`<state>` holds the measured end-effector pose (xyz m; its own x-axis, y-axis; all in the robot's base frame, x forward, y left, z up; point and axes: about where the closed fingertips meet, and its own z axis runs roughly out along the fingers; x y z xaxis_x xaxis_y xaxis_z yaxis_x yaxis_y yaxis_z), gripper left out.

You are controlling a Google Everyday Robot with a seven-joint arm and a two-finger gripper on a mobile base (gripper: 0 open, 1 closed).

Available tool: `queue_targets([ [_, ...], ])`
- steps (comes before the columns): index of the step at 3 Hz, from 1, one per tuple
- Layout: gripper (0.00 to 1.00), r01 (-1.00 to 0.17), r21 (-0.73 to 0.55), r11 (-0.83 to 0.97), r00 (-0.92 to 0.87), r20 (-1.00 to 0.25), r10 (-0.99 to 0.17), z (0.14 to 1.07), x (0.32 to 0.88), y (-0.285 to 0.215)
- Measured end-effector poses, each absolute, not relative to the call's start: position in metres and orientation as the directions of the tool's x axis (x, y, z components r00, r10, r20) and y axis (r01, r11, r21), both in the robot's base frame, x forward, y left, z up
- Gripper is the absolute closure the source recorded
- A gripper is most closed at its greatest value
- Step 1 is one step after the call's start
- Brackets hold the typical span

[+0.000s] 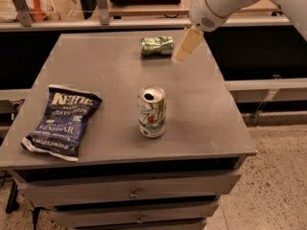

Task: Pick green can

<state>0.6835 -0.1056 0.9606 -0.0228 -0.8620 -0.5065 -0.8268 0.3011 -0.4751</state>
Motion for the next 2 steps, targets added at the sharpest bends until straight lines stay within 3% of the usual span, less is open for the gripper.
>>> queue_targets([
  [2, 0.00, -0.803, -0.484, 0.347, -0.036, -0.542, -0.840, 0.944, 0.722, -0.093],
])
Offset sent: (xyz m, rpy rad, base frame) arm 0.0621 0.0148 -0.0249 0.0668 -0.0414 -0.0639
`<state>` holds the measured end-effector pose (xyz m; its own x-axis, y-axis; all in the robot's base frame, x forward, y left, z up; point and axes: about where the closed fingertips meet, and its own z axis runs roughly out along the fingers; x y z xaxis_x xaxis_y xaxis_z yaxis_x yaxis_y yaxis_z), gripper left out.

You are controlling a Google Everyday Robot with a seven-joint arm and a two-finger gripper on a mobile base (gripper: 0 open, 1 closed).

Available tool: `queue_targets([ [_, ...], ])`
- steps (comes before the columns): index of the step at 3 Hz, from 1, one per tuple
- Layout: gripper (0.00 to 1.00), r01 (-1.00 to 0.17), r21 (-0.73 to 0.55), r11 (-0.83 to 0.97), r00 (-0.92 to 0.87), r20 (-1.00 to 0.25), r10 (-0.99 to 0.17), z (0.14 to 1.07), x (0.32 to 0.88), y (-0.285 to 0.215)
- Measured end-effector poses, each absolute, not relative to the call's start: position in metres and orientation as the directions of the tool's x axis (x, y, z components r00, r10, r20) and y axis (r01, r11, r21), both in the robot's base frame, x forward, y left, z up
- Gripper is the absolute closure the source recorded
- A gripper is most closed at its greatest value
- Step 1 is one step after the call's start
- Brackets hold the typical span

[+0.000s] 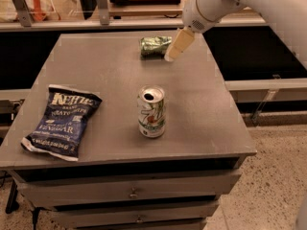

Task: Pick green can

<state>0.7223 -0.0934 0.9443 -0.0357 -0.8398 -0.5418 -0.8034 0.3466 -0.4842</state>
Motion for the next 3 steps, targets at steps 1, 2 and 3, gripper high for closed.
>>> queue_targets([
  [1, 0.00, -0.798, -0.475, 0.371, -0.054, -0.557, -0.829, 0.933, 0.738, -0.088],
  [2, 0.00, -0.800, -0.463, 0.381, -0.068, -0.561, -0.825, 0.920, 0.752, -0.080],
  [3, 0.00, -0.804, -0.457, 0.379, -0.068, -0.563, -0.824, 0.912, 0.762, -0.070],
])
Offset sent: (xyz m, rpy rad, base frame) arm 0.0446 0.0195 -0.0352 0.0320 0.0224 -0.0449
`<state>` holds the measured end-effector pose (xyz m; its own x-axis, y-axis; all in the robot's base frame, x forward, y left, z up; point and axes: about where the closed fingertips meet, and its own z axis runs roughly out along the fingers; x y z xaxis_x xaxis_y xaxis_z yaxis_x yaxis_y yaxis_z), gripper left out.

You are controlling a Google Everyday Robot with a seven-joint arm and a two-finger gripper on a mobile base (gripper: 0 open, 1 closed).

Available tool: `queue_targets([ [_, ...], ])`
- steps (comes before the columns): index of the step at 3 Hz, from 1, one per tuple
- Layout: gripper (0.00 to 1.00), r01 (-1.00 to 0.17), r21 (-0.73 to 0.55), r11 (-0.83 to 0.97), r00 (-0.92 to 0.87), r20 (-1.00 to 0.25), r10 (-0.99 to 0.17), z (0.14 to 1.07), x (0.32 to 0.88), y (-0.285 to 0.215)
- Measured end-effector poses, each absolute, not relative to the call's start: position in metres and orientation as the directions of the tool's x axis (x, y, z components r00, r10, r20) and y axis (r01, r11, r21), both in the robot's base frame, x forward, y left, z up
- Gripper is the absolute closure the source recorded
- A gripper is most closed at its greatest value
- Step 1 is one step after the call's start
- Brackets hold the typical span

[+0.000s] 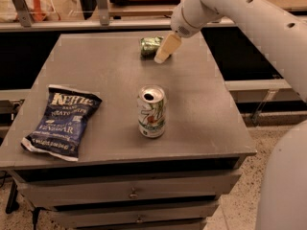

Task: Pick green can

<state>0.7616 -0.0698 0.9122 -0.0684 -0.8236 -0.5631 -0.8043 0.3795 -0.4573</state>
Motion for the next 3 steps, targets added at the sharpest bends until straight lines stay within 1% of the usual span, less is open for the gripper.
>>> queue_targets([
  [1, 0.00, -0.813, -0.446, 0.374, -0.071, -0.561, -0.825, 0.897, 0.781, -0.052],
  [3, 0.00, -0.816, -0.428, 0.389, -0.097, -0.562, -0.821, 0.883, 0.796, -0.046],
])
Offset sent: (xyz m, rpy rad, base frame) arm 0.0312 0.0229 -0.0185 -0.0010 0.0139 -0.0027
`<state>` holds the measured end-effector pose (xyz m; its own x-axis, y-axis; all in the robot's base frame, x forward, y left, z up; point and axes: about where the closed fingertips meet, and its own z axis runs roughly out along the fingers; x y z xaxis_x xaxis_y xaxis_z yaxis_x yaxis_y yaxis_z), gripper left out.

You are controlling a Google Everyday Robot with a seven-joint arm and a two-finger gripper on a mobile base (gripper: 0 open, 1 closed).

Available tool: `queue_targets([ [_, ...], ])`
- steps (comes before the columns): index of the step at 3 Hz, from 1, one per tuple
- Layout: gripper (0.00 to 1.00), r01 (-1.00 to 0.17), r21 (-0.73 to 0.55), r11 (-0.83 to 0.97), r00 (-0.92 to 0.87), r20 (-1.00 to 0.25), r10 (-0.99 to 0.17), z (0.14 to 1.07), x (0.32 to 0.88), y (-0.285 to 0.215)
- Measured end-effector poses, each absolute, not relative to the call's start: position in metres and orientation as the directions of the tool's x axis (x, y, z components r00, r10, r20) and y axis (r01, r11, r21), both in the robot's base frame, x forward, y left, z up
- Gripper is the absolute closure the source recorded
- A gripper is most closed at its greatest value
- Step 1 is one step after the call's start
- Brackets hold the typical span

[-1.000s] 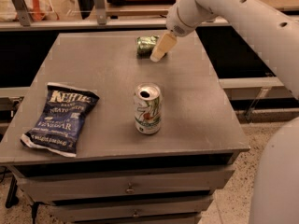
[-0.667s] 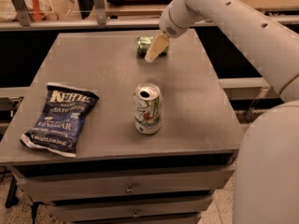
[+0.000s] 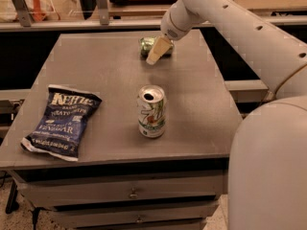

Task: Pick green can

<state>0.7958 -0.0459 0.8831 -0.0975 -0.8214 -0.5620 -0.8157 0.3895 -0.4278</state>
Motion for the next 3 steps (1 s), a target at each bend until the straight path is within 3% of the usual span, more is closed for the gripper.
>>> queue_targets([
  [1, 0.18, -0.815, -0.420, 0.400, -0.109, -0.567, -0.817, 0.8783, 0.8006, -0.0454],
  [3, 0.64, -0.813, -0.401, 0.422, -0.124, -0.588, -0.799, 0.8718, 0.8047, -0.0452],
])
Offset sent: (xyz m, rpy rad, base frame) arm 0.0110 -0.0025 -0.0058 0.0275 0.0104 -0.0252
